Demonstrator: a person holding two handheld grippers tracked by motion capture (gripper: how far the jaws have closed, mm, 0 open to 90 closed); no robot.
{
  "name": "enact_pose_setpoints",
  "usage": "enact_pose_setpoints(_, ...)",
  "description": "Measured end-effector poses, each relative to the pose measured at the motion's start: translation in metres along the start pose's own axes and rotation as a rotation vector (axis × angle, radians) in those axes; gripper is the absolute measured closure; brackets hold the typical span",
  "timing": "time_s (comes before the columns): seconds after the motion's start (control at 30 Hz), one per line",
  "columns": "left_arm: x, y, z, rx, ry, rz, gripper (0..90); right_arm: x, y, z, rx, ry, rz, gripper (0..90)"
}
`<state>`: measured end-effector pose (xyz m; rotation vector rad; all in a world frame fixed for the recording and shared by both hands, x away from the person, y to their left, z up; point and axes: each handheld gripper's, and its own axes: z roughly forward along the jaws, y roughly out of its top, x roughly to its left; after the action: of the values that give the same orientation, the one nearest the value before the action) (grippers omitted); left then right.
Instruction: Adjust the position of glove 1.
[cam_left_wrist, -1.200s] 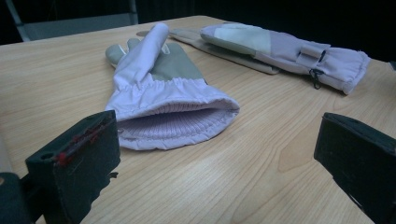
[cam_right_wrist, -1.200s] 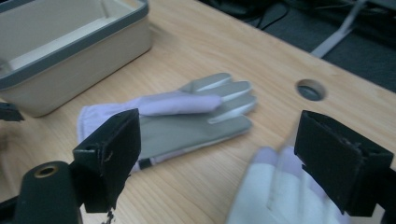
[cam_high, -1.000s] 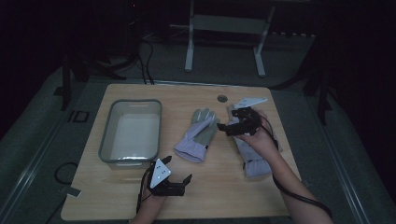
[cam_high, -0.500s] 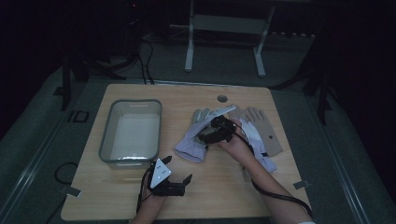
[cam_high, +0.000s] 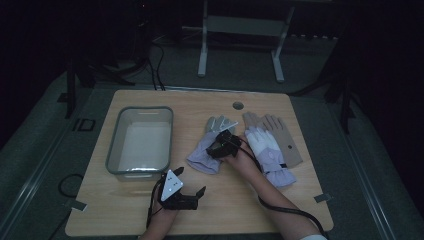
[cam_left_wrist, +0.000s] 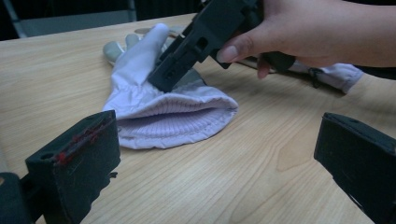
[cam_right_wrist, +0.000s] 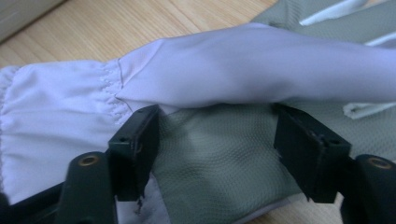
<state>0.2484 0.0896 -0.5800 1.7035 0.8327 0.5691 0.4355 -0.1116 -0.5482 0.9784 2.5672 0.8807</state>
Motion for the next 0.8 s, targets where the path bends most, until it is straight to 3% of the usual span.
enact_pose_setpoints(0.17, -0.001, 0.000, 0.000, -0.002, 0.000, 0.005, 0.5, 0.001, -0.001, 0.000, 0.010, 0.000, -0.021, 41.7)
enact_pose_setpoints(0.23, -0.001, 0.000, -0.001, -0.003, -0.001, 0.004, 0.5, 0.001, 0.001, -0.001, 0.025, 0.021, -0.026, 55.1)
enact_pose_setpoints(0.27, -0.001, 0.000, -0.001, -0.002, -0.002, 0.001, 0.5, 0.001, 0.001, -0.001, 0.025, 0.021, -0.026, 55.1)
enact_pose_setpoints(0.3, 0.000, 0.000, 0.000, -0.002, -0.002, 0.000, 0.6, 0.001, 0.001, -0.002, 0.027, 0.025, -0.024, 61.2)
enact_pose_setpoints(0.33, 0.000, 0.000, 0.000, -0.002, -0.002, -0.002, 0.6, 0.000, 0.001, -0.004, 0.037, 0.021, -0.016, 73.4)
enact_pose_setpoints(0.37, 0.000, 0.000, 0.000, -0.001, -0.002, -0.003, 0.6, 0.000, 0.001, -0.004, 0.037, 0.021, -0.016, 73.4)
enact_pose_setpoints(0.4, 0.000, 0.000, 0.000, 0.000, -0.002, -0.004, 0.6, 0.000, 0.003, -0.007, 0.050, 0.017, -0.003, 82.8)
enact_pose_setpoints(0.5, 0.000, 0.000, 0.000, -0.001, -0.004, -0.007, 0.5, -0.002, 0.005, -0.012, 0.054, 0.018, -0.009, 84.7)
enact_pose_setpoints(0.53, 0.001, 0.000, 0.000, -0.002, -0.005, -0.009, 0.6, -0.008, 0.007, -0.019, 0.027, 0.034, -0.004, 85.0)
enact_pose_setpoints(0.63, 0.001, 0.000, 0.000, -0.002, -0.006, -0.014, 0.6, -0.011, 0.009, -0.029, 0.009, 0.020, -0.033, 85.1)
enact_pose_setpoints(0.8, 0.001, 0.000, 0.000, -0.001, -0.006, -0.012, 0.5, -0.014, 0.014, -0.061, -0.062, 0.024, -0.132, 85.0)
